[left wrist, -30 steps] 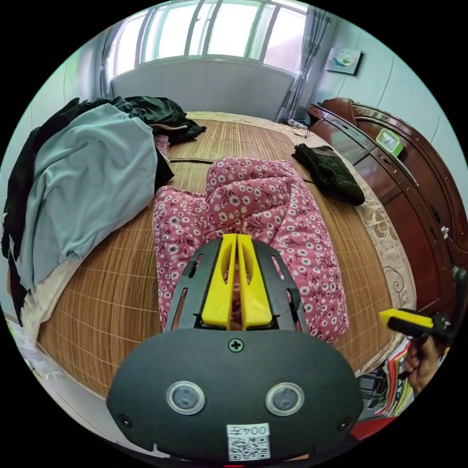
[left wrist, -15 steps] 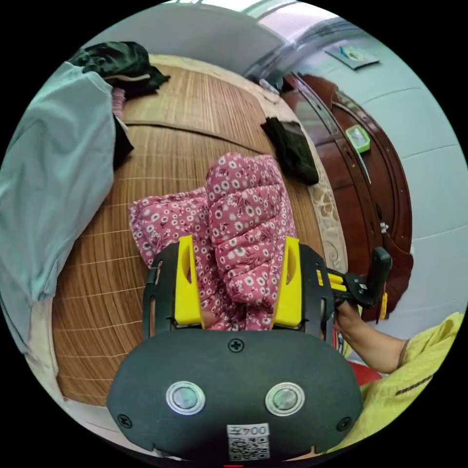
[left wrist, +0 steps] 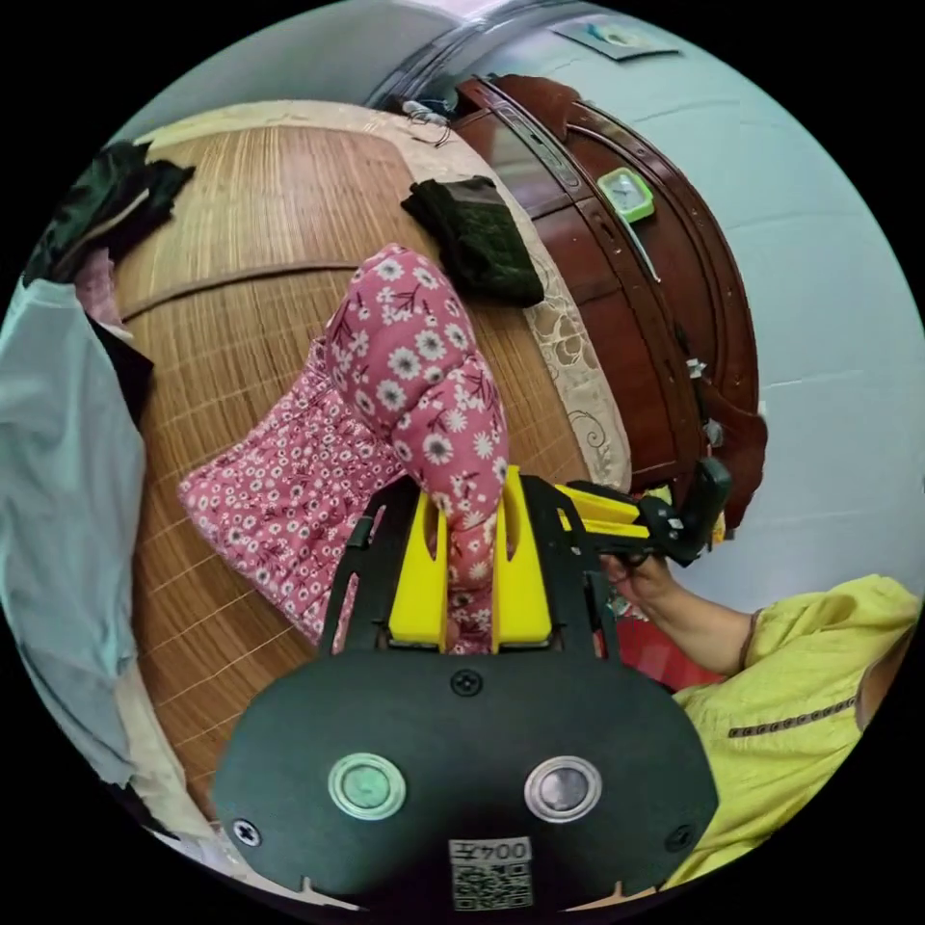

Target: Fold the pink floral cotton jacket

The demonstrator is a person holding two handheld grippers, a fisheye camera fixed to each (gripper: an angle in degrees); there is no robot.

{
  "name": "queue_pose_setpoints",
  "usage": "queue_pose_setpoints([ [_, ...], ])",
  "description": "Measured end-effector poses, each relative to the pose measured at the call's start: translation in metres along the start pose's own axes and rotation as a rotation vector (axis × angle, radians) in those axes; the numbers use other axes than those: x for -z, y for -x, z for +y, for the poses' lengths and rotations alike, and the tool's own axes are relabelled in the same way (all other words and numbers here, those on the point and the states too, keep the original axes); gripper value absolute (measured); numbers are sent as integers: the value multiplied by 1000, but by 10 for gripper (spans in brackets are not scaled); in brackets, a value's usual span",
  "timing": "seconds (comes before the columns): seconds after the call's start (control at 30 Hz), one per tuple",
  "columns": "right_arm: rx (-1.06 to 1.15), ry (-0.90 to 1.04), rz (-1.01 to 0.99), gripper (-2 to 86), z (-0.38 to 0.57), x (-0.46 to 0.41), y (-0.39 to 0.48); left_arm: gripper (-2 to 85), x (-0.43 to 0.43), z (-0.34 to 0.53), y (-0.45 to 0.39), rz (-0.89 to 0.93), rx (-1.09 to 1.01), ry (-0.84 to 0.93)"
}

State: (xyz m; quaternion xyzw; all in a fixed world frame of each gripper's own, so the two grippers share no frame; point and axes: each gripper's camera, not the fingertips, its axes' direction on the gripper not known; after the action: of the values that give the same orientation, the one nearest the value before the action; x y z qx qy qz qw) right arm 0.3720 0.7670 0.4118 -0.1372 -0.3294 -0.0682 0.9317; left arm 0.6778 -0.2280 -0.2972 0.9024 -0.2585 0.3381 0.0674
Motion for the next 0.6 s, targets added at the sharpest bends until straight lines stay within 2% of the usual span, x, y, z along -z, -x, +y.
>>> queue_pose_setpoints([
  [0.1,51,-32,-2,90,0,27,20,93,25,25,9,-53,12,-40],
  [0.27,205,-3,-5,56,-17,8,66,93,17,98,120,90,230,-177],
  [0.4,251,105,-6,53,-39,-51,85,96,-7,142,173,168,315,-252],
  [0.5,302,322,118,53,-34,-113,85,100,-15,159,186,148,318,-300],
  [0.6,345,369,216,47,-24,-127,78,101,-19,167,193,219,350,-285],
])
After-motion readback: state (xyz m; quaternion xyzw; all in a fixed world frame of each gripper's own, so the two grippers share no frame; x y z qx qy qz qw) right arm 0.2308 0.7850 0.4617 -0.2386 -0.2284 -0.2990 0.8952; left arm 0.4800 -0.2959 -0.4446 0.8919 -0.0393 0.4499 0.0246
